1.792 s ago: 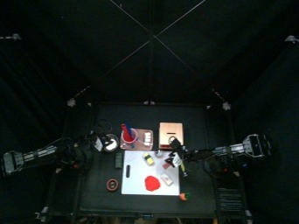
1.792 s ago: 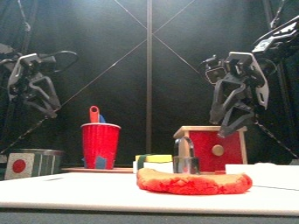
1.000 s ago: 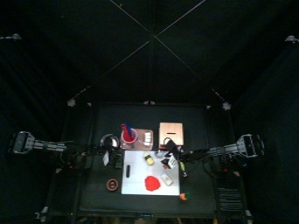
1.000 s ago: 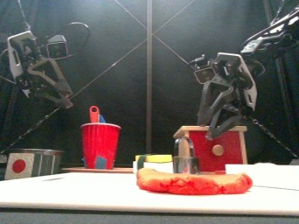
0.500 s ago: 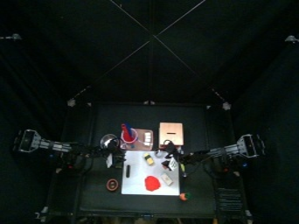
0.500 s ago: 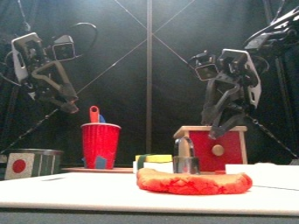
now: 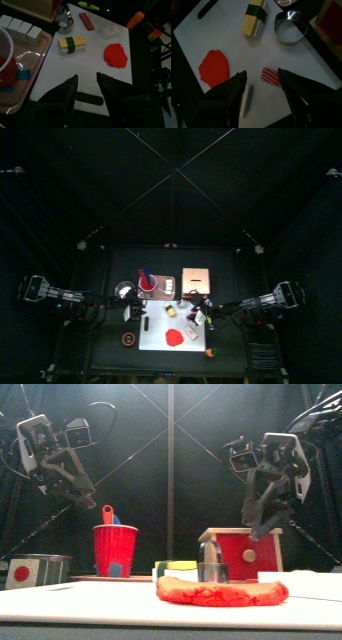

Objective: Grab salmon and rice

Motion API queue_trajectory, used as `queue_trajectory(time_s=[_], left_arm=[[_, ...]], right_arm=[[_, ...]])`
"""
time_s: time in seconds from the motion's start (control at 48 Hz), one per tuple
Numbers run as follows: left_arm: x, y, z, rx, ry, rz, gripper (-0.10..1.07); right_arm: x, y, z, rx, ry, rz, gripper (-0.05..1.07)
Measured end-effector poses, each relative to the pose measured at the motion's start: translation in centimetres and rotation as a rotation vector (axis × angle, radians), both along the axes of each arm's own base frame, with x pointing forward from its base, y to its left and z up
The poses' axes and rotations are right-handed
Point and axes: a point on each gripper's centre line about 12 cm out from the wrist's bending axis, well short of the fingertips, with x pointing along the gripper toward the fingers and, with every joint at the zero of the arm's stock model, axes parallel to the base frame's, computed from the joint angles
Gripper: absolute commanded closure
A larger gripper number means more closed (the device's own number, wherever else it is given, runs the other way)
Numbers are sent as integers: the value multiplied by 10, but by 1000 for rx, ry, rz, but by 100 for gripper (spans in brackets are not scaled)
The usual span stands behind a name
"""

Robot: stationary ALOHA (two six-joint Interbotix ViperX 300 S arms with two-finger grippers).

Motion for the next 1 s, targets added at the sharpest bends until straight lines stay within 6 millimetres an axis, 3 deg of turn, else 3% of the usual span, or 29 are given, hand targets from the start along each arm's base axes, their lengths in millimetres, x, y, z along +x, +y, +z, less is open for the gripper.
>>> queue_trajectory(time_s=[0.271, 0.521, 0.812, 1.0], left_arm=[[8, -1, -9, 15, 34, -11, 22], [12, -1, -5, 20, 7, -7, 21], [14, 1, -2, 25, -24, 4, 22], [14, 1, -2, 24, -22, 6, 22]], right_arm=[[-11, 31, 4, 157, 40, -45, 15], [-18, 52, -2, 147, 160, -45, 14], [0, 70, -22, 94, 249, -22, 13], [9, 79, -25, 98, 259, -14, 5]])
